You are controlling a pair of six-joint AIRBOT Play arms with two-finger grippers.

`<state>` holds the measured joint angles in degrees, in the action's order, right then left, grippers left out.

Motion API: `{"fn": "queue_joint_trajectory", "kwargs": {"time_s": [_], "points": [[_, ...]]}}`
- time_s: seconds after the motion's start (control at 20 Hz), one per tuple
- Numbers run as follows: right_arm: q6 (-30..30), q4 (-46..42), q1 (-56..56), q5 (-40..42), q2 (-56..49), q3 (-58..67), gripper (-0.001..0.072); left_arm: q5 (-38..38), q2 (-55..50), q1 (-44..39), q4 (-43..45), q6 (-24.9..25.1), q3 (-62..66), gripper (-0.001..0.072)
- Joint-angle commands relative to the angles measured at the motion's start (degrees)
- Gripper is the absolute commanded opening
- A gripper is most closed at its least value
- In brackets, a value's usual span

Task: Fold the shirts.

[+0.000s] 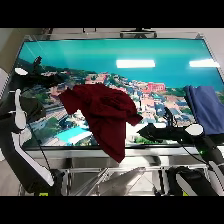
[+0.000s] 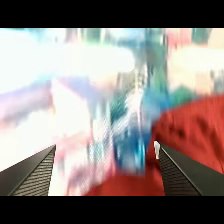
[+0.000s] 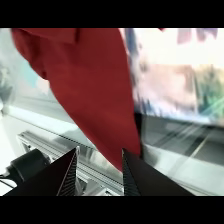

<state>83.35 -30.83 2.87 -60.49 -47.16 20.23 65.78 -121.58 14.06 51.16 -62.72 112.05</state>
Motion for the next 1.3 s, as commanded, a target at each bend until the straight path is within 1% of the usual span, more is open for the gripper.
{"fn": "queue_joint_trajectory", "kwargs": {"time_s": [0.0,0.05,0.1,0.2,0.3,0.4,0.45,0.5,0.55,0.6,0.65,0.8,0.9,0.95,1.1,1.25], "points": [[3.32,0.02,1.66,1.79,2.01,-3.52,0.0313,1.03,-5.05,-2.03,-0.15,1.20,5.70,0.0695],[3.28,0.04,1.53,1.79,2.32,-3.52,0.0313,3.65,-5.01,-2.03,-0.15,2.73,4.92,0.0695],[3.26,0.02,1.51,1.95,2.36,-3.52,0.0313,7.65,-5.01,-2.01,-0.13,2.95,4.31,0.0695],[2.25,0.00,1.51,2.80,2.36,-3.52,0.0313,15.21,-5.03,-1.57,-0.17,5.51,3.04,0.0694],[1.95,0.00,1.51,3.45,2.36,-3.52,0.0314,19.08,-5.05,-1.86,-0.15,7.96,2.08,0.0694],[1.95,0.00,1.51,3.39,2.36,-3.52,0.0314,21.38,-5.03,-2.32,-0.20,8.24,1.99,0.0692],[1.95,0.00,1.51,2.97,2.36,-3.52,0.0314,23.19,-5.03,-2.78,-0.17,8.24,2.43,0.0586],[1.92,0.00,1.51,2.54,2.36,-3.52,0.0314,24.98,-5.03,-2.86,-0.20,8.26,3.17,0.0387],[1.90,0.00,1.51,2.10,2.36,-3.52,0.0314,26.67,-5.01,-3.28,-0.26,8.24,4.13,0.0262],[1.86,-0.02,1.51,1.51,2.36,-3.52,0.0314,27.78,-4.98,-3.45,-0.31,8.22,4.85,0.0166],[1.09,-0.02,1.51,0.59,2.34,-3.52,0.0314,28.83,-4.68,-3.50,-0.33,8.28,4.96,0.0016],[0.83,-4.17,1.79,-2.23,2.34,-4.63,0.0319,29.27,-2.23,-3.80,-0.33,8.20,2.08,0.0021],[1.53,-5.66,3.41,-0.85,2.25,-7.28,0.0385,30.08,-0.28,-3.41,-0.37,8.15,0.35,0.0021],[1.64,-5.27,4.81,0.24,1.95,-8.50,0.0385,30.03,0.92,-3.08,-0.37,8.15,-0.72,0.0021],[3.72,-3.23,13.00,6.73,-0.02,-9.97,0.0385,30.01,4.04,-2.14,-0.33,8.07,-3.37,0.0021],[3.43,2.69,21.81,16.52,-4.81,-9.92,0.0384,28.85,6.36,-1.01,-0.87,8.07,-6.14,0.0021]]}}
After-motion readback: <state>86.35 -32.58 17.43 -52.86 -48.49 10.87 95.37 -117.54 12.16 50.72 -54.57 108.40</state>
